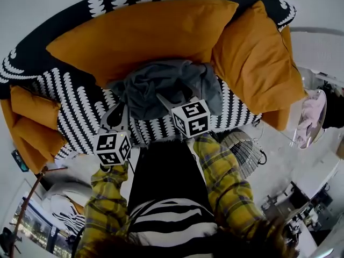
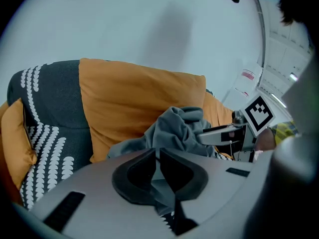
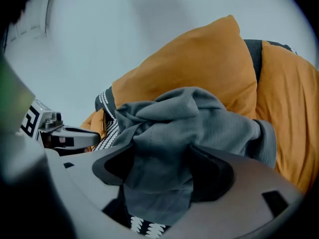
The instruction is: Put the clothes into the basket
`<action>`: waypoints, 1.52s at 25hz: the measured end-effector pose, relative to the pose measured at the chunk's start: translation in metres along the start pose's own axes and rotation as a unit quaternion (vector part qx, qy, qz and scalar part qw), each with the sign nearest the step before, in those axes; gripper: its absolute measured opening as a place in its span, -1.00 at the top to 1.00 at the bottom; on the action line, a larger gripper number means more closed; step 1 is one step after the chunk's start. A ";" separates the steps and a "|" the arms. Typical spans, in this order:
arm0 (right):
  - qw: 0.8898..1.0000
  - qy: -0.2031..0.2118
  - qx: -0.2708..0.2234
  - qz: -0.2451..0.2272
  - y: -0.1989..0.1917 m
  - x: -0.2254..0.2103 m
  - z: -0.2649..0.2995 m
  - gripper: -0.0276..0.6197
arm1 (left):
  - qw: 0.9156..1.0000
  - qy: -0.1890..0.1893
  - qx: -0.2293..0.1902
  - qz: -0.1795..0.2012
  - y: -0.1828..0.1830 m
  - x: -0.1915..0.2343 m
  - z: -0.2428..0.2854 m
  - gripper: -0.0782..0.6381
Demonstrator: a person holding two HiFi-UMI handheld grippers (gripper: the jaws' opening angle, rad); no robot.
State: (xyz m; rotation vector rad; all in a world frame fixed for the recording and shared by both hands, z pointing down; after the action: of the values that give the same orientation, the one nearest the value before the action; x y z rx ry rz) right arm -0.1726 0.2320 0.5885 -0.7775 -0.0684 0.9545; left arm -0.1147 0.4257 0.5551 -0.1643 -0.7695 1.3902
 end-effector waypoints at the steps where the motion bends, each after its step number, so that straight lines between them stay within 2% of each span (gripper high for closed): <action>1: 1.000 -0.001 0.002 0.000 0.000 0.000 0.004 -0.12 | 1.000 0.001 0.000 -0.003 -0.001 0.002 0.001 0.69; 9: 0.999 -0.026 0.028 -0.023 -0.001 0.005 0.041 -0.26 | 0.999 0.011 0.003 -0.030 -0.006 0.020 0.006 0.69; 17: 0.993 -0.085 0.079 -0.033 -0.007 -0.005 0.063 -0.23 | 0.999 0.020 -0.003 -0.049 -0.012 0.025 0.007 0.69; 18: 0.991 -0.096 0.084 -0.033 -0.005 -0.005 0.063 -0.05 | 0.998 0.021 -0.005 -0.051 -0.011 0.027 0.005 0.69; 19: 0.990 -0.105 0.087 -0.033 -0.003 -0.007 0.062 0.27 | 0.998 0.021 -0.006 -0.052 -0.010 0.028 0.003 0.69; 23: 0.990 -0.105 0.080 -0.044 -0.002 -0.018 0.054 0.55 | 0.998 0.022 -0.005 -0.053 -0.008 0.023 0.004 0.69; 29: 0.994 -0.097 0.050 -0.027 -0.004 -0.005 0.044 0.65 | 0.999 0.016 -0.003 -0.045 -0.012 0.027 0.002 0.69; 38: 0.994 -0.105 -0.010 -0.001 -0.003 0.000 -0.022 0.67 | 1.000 -0.004 -0.003 -0.014 -0.010 0.005 -0.006 0.69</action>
State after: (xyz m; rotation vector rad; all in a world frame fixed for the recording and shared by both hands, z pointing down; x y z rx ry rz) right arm -0.1621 0.2181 0.5744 -0.6937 -0.2626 1.0330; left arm -0.1032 0.4302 0.5583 -0.1532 -0.7805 1.3627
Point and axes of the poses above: the fingertips, and each gripper's own axes: z forward along the fingers, x to its left, y out of its top, the point moved 6 cm from there along -z, backward along the fingers, and after that the axes turned 11 degrees about -z, right-handed, at the moved point
